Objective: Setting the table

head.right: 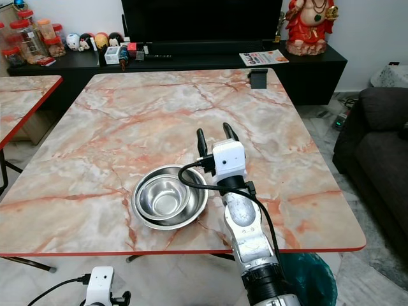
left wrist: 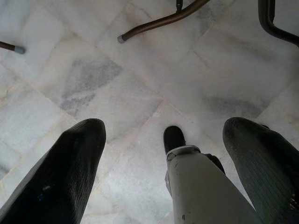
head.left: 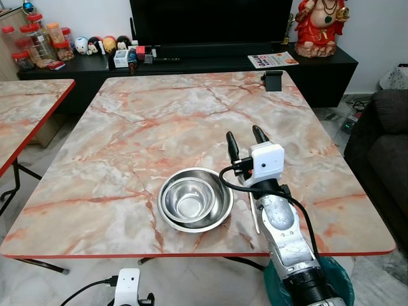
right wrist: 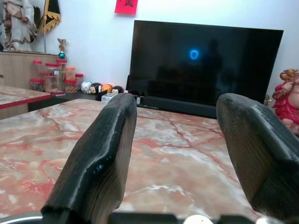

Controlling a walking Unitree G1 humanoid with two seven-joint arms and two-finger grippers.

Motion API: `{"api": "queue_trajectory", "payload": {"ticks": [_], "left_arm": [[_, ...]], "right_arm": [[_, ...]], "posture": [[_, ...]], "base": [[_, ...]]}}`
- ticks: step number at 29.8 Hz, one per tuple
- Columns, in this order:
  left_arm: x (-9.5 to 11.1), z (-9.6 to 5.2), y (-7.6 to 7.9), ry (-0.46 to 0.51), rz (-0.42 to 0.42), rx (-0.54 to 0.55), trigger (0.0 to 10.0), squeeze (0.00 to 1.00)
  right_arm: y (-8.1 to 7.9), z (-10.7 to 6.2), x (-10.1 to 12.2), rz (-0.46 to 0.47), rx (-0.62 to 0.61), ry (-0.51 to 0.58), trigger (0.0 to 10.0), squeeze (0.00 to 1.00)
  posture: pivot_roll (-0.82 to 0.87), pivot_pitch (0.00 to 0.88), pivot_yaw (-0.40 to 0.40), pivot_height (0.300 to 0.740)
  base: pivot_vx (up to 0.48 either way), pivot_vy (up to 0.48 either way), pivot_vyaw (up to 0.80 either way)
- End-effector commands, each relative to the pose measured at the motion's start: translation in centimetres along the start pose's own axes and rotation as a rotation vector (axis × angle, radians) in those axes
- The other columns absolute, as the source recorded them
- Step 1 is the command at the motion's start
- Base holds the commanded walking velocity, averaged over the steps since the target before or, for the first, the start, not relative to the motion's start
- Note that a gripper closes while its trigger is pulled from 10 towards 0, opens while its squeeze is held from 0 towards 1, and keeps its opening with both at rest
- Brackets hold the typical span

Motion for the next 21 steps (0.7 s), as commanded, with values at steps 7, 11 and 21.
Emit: {"api": "queue_trajectory", "payload": {"ticks": [7, 11, 21], "left_arm": [[-0.22, -0.02, -0.61, -0.011, 0.004, 0.009, 10.0, 0.0], [-0.22, -0.02, -0.69, -0.011, 0.002, 0.012, 10.0, 0.0], [-0.27, -0.03, -0.98, -0.012, -0.005, 0.021, 10.0, 0.0]], "right_arm": [[-0.07, 0.03, -0.08, 0.017, -0.017, 0.003, 10.0, 0.0], [0.02, 0.03, -0.06, 0.016, -0.021, 0.004, 10.0, 0.0], [0.05, 0.52, 0.37, 0.022, -0.038, 0.021, 10.0, 0.0]], "posture": [[-0.05, 0.0, 0.044, 0.736], [-0.05, 0.0, 0.046, 0.736], [-0.04, 0.0, 0.055, 0.736]], "base": [[0.0, 0.299, 0.0], [0.0, 0.36, 0.0], [0.0, 0.366, 0.0]]}}
Point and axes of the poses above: a point about 5 cm out from each wrist's last joint towards the gripper, its own z axis pointing out of the wrist towards the gripper, its own x axis along the axis of the wrist's last joint, y = z × x, the point moved 3 cm from there along z, pointing out of the wrist towards the gripper, and after that the axes turned 12 degrees about z, right-handed, at the moved point
